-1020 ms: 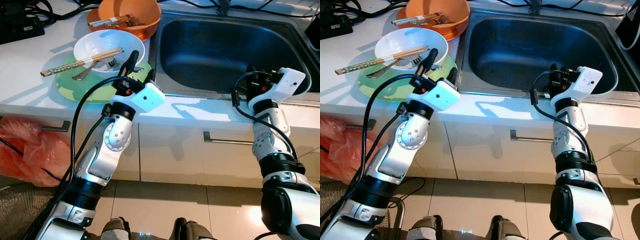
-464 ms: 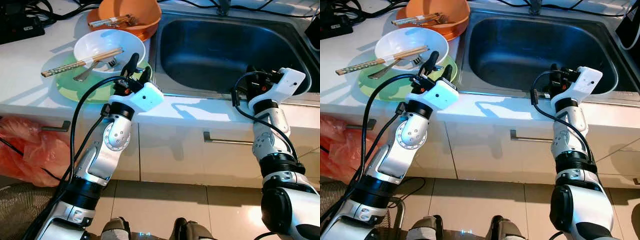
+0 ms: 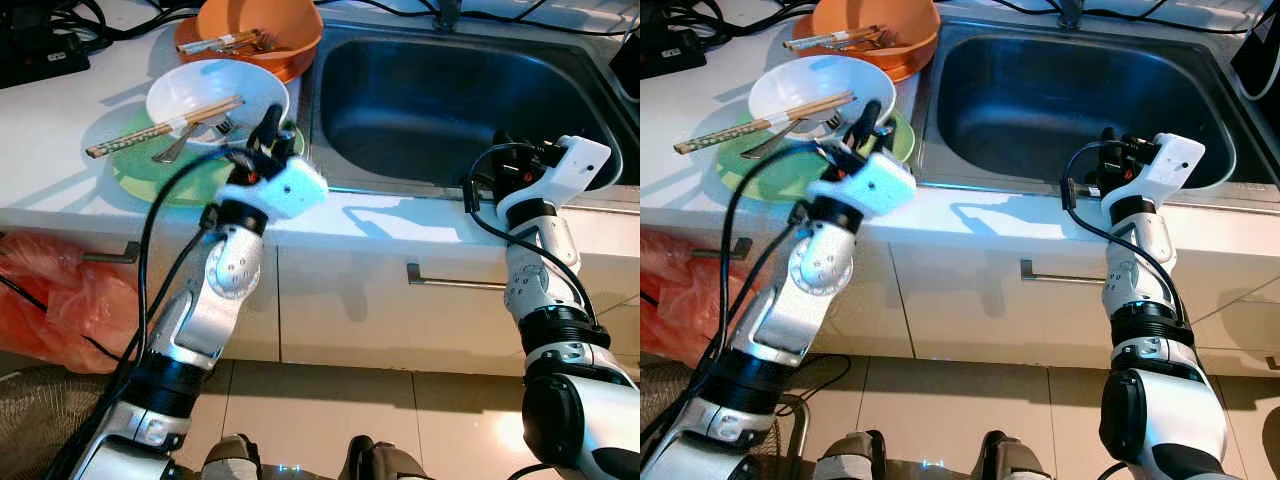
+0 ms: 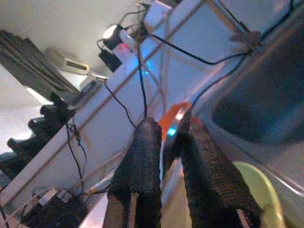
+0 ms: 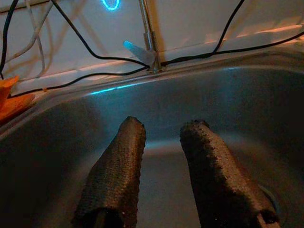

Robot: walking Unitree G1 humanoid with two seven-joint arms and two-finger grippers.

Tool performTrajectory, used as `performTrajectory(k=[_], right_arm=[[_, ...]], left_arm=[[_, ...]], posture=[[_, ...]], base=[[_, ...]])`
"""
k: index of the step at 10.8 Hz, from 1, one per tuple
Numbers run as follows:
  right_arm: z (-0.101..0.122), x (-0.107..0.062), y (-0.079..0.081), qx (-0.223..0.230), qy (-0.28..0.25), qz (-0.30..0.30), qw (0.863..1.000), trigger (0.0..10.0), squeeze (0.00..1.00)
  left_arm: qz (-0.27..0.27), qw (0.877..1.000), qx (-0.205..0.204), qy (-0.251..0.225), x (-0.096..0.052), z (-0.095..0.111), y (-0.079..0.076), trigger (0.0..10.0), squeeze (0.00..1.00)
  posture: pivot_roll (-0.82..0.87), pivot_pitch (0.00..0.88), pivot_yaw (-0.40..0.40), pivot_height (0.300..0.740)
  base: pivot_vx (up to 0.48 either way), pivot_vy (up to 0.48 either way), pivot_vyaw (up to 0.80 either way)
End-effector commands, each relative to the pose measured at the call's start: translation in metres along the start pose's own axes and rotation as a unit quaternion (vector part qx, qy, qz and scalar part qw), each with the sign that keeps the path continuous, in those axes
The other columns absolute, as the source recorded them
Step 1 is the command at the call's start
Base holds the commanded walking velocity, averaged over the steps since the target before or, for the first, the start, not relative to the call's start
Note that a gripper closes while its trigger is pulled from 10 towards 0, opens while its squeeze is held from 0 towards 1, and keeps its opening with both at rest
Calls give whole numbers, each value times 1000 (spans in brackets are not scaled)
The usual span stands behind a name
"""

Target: Kitchen organization

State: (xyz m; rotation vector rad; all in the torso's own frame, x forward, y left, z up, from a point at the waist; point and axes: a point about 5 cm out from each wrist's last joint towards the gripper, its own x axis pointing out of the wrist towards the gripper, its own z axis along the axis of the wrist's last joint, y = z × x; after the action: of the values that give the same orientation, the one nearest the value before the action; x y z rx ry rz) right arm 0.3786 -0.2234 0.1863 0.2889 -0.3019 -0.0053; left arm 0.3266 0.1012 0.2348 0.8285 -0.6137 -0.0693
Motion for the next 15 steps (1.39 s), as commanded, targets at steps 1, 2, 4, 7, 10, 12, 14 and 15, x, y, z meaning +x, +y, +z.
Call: performTrajectory(k=[1, 2, 4, 7, 10, 12, 14, 15], right_arm=[[-22, -10, -3, 11, 49, -12, 999, 10000, 0], [-24, -10, -3, 11, 52, -11, 999, 10000, 0], [-24, -10, -2, 12, 52, -11, 999, 10000, 0], [-23, -9, -2, 12, 51, -10, 999, 10000, 0], [-23, -8, 0, 12, 51, -7, 999, 10000, 0], [-24, -8, 0, 13, 53, -6, 998, 10000, 0], [-25, -8, 1, 15, 55, -6, 998, 10000, 0], [-25, -8, 1, 15, 55, -5, 998, 10000, 0]], left_arm=[[27, 999, -22, -20, 5, 11, 11, 0, 0], [46, 997, -58, -17, 9, 13, 17, 0, 0], [50, 993, -101, -21, 11, 17, 20, 10000, 0], [57, 977, -203, -20, 16, 22, 26, 10000, 0], [57, 954, -293, -38, 19, 32, 30, 10000, 0], [57, 945, -311, -78, 21, 45, 39, 10000, 0], [44, 957, -274, -80, 20, 47, 38, 10000, 0], [41, 960, -267, -78, 20, 45, 37, 10000, 0]], posture=[[223, 190, -53, 740], [224, 190, -53, 740], [223, 186, -52, 740], [225, 178, -54, 740], [226, 173, -57, 740], [231, 176, -60, 740], [232, 185, -61, 740], [232, 186, -61, 740]], base=[[0, 0, 0], [0, 0, 0], [0, 0, 0], [0, 0, 0], [0, 0, 0], [0, 0, 0], [0, 0, 0], [0, 0, 0]])
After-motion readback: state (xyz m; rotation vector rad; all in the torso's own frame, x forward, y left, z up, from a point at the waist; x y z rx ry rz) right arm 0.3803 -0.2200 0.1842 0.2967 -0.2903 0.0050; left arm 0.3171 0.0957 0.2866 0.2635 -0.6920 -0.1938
